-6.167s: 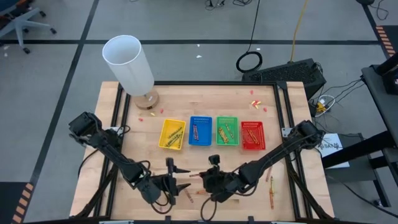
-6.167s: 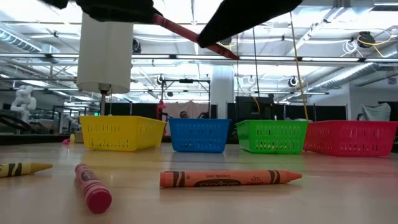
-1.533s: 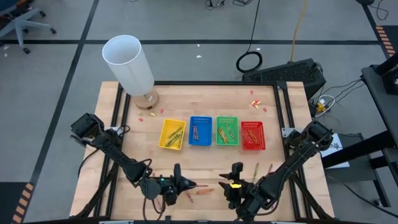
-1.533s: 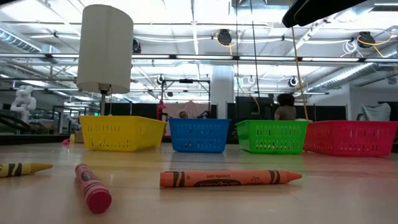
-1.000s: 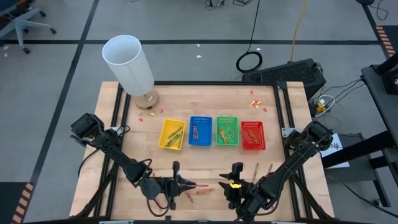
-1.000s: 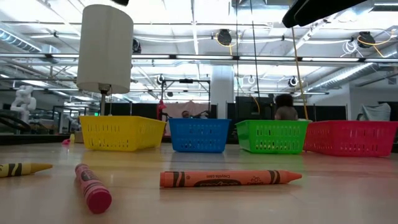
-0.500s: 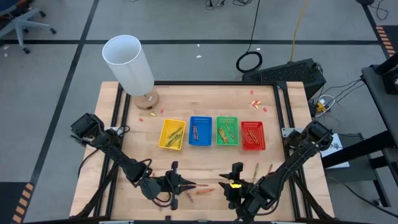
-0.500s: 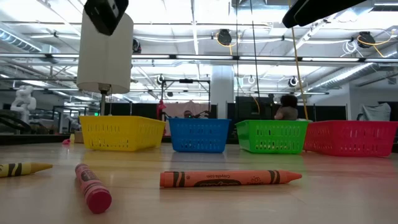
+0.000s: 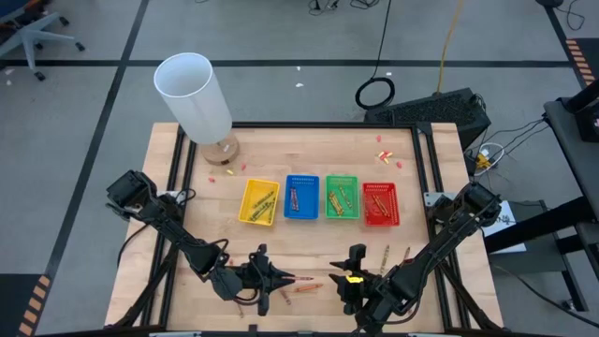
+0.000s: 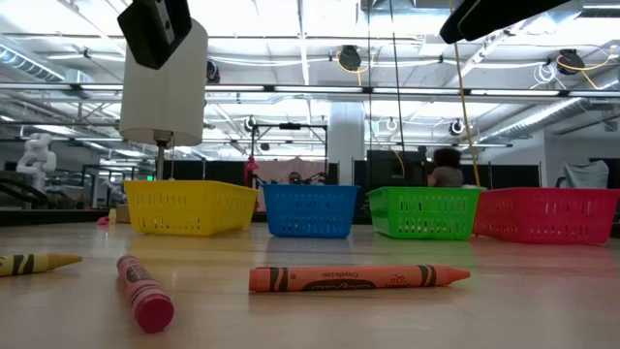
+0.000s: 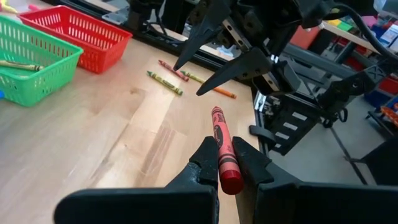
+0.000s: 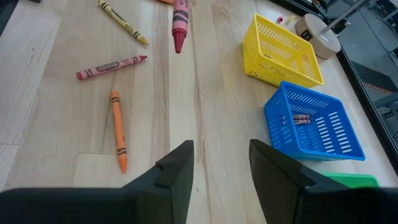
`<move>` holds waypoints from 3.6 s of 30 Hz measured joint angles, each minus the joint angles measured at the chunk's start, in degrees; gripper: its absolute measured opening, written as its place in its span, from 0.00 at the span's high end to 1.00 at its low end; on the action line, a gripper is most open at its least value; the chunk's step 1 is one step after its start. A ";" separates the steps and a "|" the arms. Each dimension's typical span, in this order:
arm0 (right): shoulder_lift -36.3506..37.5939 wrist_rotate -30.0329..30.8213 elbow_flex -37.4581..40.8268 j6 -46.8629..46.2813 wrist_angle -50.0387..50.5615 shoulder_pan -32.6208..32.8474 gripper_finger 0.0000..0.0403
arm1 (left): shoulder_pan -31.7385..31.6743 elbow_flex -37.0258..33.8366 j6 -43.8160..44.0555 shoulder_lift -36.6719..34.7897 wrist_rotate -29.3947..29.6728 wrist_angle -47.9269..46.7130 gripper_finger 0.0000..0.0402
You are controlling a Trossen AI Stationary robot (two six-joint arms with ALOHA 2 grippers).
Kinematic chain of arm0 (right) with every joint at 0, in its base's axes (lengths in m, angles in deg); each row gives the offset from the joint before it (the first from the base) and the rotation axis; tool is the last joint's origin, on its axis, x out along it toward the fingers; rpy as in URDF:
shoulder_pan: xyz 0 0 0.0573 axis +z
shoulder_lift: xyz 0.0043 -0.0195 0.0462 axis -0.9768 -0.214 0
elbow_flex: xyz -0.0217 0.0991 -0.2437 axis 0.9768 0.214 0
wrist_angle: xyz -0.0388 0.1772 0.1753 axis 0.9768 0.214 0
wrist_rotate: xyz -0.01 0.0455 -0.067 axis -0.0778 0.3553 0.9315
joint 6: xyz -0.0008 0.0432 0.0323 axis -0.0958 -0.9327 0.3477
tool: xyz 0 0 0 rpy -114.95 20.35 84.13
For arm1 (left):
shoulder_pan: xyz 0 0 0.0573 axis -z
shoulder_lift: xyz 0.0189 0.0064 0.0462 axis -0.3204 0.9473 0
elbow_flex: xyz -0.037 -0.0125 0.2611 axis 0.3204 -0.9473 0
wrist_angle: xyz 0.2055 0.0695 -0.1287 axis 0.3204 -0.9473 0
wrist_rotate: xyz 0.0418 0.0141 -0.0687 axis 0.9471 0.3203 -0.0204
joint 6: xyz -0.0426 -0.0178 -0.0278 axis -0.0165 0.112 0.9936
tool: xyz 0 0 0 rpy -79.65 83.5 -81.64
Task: Sort crayons
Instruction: Put the red crayon into the blue bin, then put the green crayon into the yellow bin
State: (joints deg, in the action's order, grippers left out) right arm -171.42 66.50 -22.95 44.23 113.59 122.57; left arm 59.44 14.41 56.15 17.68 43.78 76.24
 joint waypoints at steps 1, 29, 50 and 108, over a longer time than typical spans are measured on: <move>0.00 0.00 0.00 -0.02 0.00 0.00 0.65 | -0.02 0.00 -0.04 0.00 0.00 -0.02 0.97; 0.00 -0.02 0.00 0.00 0.04 0.00 0.65 | -13.11 0.02 -28.44 0.00 5.12 -2.96 0.97; -0.02 -0.02 0.00 0.43 0.04 0.00 0.65 | -25.35 0.02 -7.30 -0.90 5.92 -19.16 0.97; 0.00 -35.19 0.00 -61.63 31.87 3.93 0.65 | 0.14 0.50 -5.86 -9.42 3.45 -25.64 0.68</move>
State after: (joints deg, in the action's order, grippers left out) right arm -171.42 31.31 -22.95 -17.40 145.46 126.50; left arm 59.58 14.92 50.29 8.26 47.24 50.61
